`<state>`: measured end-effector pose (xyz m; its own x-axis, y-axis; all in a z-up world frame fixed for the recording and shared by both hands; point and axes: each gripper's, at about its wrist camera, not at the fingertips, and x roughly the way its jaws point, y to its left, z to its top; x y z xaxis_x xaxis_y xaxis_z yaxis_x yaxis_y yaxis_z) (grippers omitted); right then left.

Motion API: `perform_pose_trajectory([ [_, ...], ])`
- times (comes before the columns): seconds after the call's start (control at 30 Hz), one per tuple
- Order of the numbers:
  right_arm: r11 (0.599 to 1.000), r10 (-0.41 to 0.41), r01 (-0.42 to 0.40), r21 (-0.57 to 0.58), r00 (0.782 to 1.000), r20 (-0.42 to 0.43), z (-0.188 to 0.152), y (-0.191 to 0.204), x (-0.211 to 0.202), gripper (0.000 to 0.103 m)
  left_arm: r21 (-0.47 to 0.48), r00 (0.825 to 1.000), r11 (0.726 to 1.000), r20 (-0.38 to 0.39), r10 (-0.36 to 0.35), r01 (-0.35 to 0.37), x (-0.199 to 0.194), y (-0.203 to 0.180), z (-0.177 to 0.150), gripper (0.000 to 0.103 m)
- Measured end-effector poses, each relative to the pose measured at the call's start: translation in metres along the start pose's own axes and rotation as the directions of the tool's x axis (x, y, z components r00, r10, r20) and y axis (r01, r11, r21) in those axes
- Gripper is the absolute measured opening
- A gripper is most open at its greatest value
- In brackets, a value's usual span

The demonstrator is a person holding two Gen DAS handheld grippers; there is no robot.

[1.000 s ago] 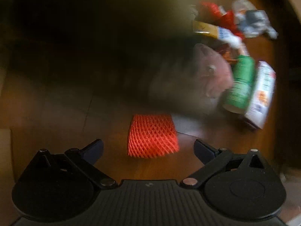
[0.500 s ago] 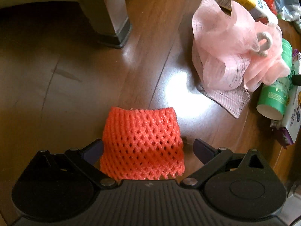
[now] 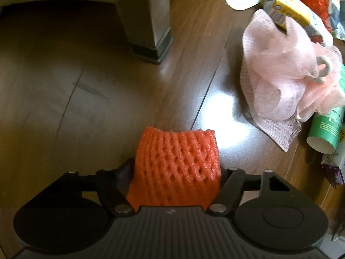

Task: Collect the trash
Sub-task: 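Grasp the orange foam net with the left tool while the right tool grasps the biscuit packet, then carry the net and biscuit packet over the teal wastebasket with both tools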

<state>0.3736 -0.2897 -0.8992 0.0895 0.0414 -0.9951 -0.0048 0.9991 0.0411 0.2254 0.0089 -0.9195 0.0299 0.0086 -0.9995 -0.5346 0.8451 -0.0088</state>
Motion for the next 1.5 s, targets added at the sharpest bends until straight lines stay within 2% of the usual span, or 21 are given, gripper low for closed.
perform_pose_trajectory([
  [0.1, 1.000, -0.007, 0.007, 0.000, 1.000, 0.006, -0.003, 0.001, -0.003, 0.044, 0.039, 1.000, 0.999, 0.017, -0.003, 0.002, -0.006, -0.005, -0.004, 0.046],
  [0.13, 1.000, -0.015, 0.015, -0.002, 1.000, 0.012, -0.005, 0.001, -0.005, 0.042, 0.050, 1.000, 0.999, 0.020, -0.004, 0.003, -0.009, -0.006, -0.005, 0.035],
  [0.17, 1.000, -0.018, 0.018, -0.002, 1.000, 0.018, -0.006, 0.005, -0.006, 0.041, 0.057, 1.000, 0.998, 0.014, -0.011, 0.010, -0.011, -0.007, -0.005, 0.031],
  [0.27, 0.999, -0.028, 0.029, -0.021, 0.999, 0.041, -0.018, 0.004, -0.025, 0.039, 0.080, 1.000, 0.996, -0.008, -0.027, 0.027, -0.015, -0.010, -0.011, 0.026],
  [0.43, 0.997, -0.042, 0.045, -0.056, 0.998, 0.052, -0.034, 0.001, -0.062, 0.038, 0.170, 0.999, 0.984, -0.009, -0.046, 0.047, -0.042, -0.025, -0.030, 0.025],
  [0.6, 0.995, -0.043, 0.047, -0.084, 0.998, 0.056, -0.048, 0.003, -0.142, 0.038, 0.241, 0.997, 0.967, -0.019, -0.079, 0.081, -0.101, -0.040, -0.039, 0.025],
  [0.67, 0.994, -0.040, 0.045, -0.100, 0.998, 0.058, -0.050, 0.008, -0.179, 0.038, 0.264, 0.995, 0.959, -0.029, -0.097, 0.101, -0.140, -0.046, -0.039, 0.025],
  [0.77, 0.992, -0.020, 0.028, -0.122, 0.998, 0.066, -0.050, 0.016, -0.240, 0.038, 0.318, 0.989, 0.936, -0.045, -0.143, 0.150, -0.192, -0.059, -0.044, 0.025],
  [0.87, 0.988, -0.005, 0.017, -0.153, 0.997, 0.079, -0.050, 0.026, -0.301, 0.038, 0.377, 0.984, 0.909, -0.039, -0.176, 0.177, -0.260, -0.067, -0.044, 0.025],
  [1.0, 0.978, 0.035, -0.015, -0.210, 0.995, 0.093, -0.045, 0.053, -0.382, 0.038, 0.371, 0.975, 0.903, -0.036, -0.219, 0.217, -0.343, -0.065, -0.028, 0.025],
  [1.07, 0.966, 0.053, -0.024, -0.258, 0.993, 0.107, -0.043, 0.070, -0.423, 0.038, 0.379, 0.971, 0.897, -0.010, -0.241, 0.226, -0.383, -0.061, -0.020, 0.026],
  [1.23, 0.932, 0.131, -0.072, -0.356, 0.981, 0.143, -0.037, 0.113, -0.522, 0.039, 0.357, 0.961, 0.910, 0.094, -0.261, 0.212, -0.489, -0.035, 0.016, 0.026],
  [1.37, 0.905, 0.207, -0.128, -0.405, 0.965, 0.158, -0.024, 0.153, -0.579, 0.039, 0.337, 0.944, 0.922, 0.195, -0.268, 0.192, -0.566, -0.011, 0.046, 0.026],
  [1.5, 0.870, 0.247, -0.132, -0.475, 0.950, 0.189, -0.008, 0.204, -0.616, 0.038, 0.298, 0.922, 0.936, 0.275, -0.273, 0.189, -0.629, 0.015, 0.075, 0.026],
])
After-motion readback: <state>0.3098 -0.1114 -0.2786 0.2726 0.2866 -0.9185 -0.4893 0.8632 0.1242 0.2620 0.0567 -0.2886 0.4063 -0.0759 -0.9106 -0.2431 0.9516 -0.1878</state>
